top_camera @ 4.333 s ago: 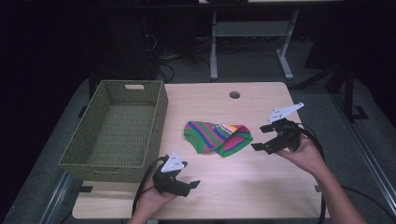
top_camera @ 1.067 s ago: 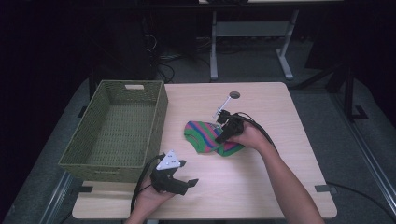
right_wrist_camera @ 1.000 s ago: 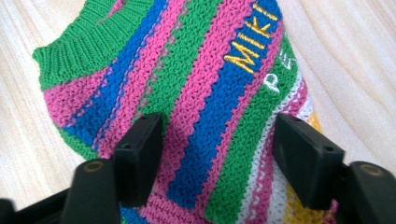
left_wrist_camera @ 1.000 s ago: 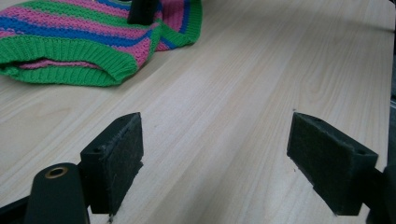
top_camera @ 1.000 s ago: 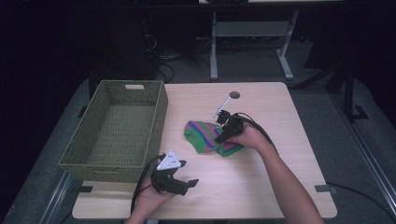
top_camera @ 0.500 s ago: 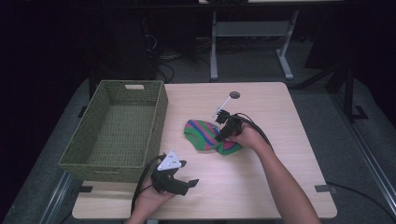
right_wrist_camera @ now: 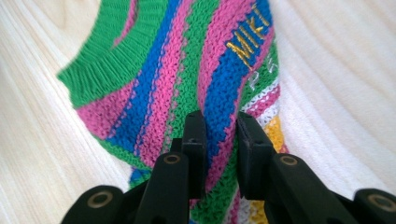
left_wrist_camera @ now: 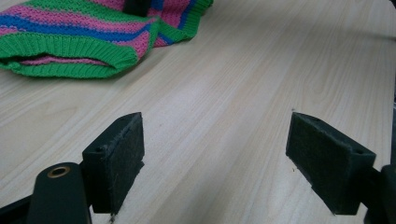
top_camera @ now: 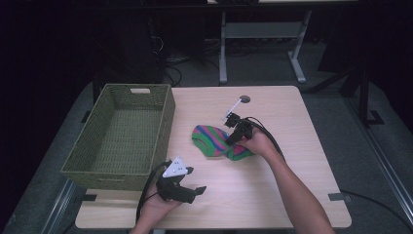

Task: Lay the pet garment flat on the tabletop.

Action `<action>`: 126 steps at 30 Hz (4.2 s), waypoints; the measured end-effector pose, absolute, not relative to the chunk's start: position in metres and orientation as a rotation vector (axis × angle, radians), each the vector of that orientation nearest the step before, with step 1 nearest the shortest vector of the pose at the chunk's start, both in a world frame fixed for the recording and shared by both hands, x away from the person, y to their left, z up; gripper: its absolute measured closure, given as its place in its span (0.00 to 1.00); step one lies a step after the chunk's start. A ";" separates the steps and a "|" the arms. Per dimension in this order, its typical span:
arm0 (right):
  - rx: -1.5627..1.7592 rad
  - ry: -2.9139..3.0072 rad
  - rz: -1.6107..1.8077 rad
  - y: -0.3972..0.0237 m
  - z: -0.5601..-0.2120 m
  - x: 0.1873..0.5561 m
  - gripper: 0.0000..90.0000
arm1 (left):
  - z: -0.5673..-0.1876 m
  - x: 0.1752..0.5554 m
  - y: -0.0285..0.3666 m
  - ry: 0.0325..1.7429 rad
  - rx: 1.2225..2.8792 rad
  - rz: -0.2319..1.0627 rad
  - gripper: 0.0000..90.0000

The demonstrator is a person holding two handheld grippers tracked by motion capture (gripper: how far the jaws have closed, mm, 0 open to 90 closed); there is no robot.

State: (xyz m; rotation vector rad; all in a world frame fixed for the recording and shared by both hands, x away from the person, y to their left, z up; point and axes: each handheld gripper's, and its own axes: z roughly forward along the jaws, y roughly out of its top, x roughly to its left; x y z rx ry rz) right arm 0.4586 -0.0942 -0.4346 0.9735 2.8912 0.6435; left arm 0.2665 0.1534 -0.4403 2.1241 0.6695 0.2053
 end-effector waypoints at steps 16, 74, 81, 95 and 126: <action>0.986 2.830 0.788 -0.115 -0.398 0.445 0.85 | -0.440 0.267 0.153 0.669 2.121 0.211 0.21; 0.968 2.870 0.921 -0.152 -0.413 0.335 0.83 | -0.437 0.262 0.154 0.654 2.087 0.217 0.21; 0.967 2.863 0.888 -0.144 -0.426 0.340 0.82 | -0.438 0.262 0.154 0.656 2.092 0.216 0.21; 0.944 2.888 0.870 -0.145 -0.433 0.336 0.61 | -0.438 0.261 0.154 0.654 2.090 0.216 0.21; 0.869 2.927 0.902 -0.151 -0.442 0.312 0.65 | -0.438 0.261 0.153 0.652 2.099 0.210 0.21</action>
